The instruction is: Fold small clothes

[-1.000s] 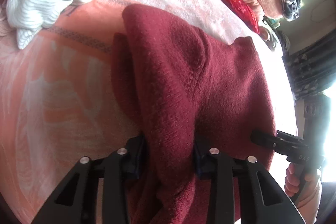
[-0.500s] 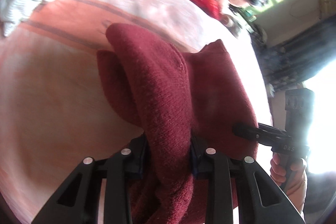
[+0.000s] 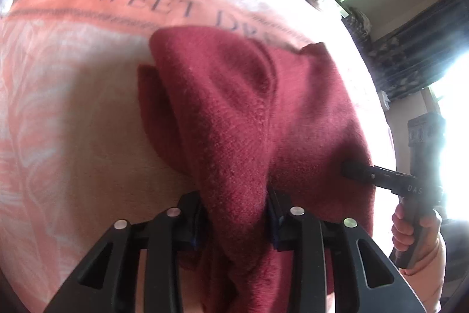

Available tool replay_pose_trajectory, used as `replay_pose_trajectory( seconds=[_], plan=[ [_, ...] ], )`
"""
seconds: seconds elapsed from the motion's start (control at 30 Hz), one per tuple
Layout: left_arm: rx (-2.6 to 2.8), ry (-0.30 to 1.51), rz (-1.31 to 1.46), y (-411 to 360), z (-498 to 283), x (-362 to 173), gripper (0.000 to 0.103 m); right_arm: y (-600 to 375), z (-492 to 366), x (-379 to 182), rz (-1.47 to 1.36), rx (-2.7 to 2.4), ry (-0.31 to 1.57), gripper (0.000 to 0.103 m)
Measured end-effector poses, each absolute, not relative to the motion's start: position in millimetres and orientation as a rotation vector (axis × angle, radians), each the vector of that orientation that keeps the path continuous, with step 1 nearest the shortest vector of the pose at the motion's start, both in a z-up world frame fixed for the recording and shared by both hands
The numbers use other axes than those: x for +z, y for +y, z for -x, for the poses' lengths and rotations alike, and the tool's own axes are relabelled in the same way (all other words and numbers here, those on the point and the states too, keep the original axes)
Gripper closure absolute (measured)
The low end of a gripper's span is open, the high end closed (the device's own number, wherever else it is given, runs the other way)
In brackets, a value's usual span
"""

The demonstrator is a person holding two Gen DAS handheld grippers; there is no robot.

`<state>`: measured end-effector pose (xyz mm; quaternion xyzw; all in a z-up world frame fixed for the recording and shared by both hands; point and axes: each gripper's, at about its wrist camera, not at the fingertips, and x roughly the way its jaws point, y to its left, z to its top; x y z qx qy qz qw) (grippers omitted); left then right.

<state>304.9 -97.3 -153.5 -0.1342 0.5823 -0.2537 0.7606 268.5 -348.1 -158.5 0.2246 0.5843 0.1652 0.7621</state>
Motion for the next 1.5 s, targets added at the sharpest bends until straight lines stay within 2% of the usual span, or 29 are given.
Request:
replay_pose_trajectory(
  seconds=[0.1,0.17,0.23,0.3,0.37,0.5,0.53,0.63,0.67,0.77,1.03,1.4,1.43,1.47,1.5],
  plan=[
    [-0.544,1.268,0.365,-90,-304,-168,0.061,-349,-264,-159,-0.503,0.352,1.255,0.055],
    [-0.522,1.262,0.348,-93,-301,-165,0.058,-349,-258,-154,-0.486,0.337,1.26,0.044],
    [-0.5,1.263,0.322,-96,-298,-160,0.051,-350,-249,-145,-0.482,0.33,1.26,0.038],
    [-0.489,1.264,0.329,-89,-288,-152,0.05,-356,-233,-136,-0.474,0.338,1.259,0.032],
    [-0.468,1.276,0.31,-81,-273,-145,0.039,-363,-210,-132,-0.474,0.357,1.266,0.031],
    [-0.463,1.259,0.307,-65,-234,-140,0.036,-371,-173,-142,-0.5,0.377,1.299,0.032],
    [-0.47,1.259,0.325,-59,-222,-141,0.035,-372,-167,-146,-0.519,0.388,1.305,0.034],
    [-0.434,1.281,0.349,-55,-202,-149,0.036,-371,-156,-158,-0.574,0.422,1.314,0.051],
    [-0.418,1.286,0.34,-56,-199,-153,0.039,-372,-154,-161,-0.606,0.435,1.311,0.067],
    [-0.407,1.289,0.329,-58,-194,-159,0.049,-371,-146,-155,-0.608,0.442,1.281,0.079],
    [-0.382,1.281,0.258,-61,-194,-162,0.049,-358,-139,-159,-0.53,0.347,1.308,0.082],
    [-0.393,1.199,0.181,-68,-185,-170,0.044,-354,-130,-173,-0.585,0.293,1.248,0.074],
    [-0.39,1.2,0.18,-69,-184,-168,0.043,-355,-128,-169,-0.592,0.286,1.239,0.071],
    [-0.382,1.204,0.186,-68,-185,-165,0.043,-362,-120,-163,-0.589,0.27,1.226,0.058],
    [-0.372,1.208,0.201,-67,-182,-161,0.043,-362,-113,-151,-0.558,0.235,1.201,0.052]
  ],
)
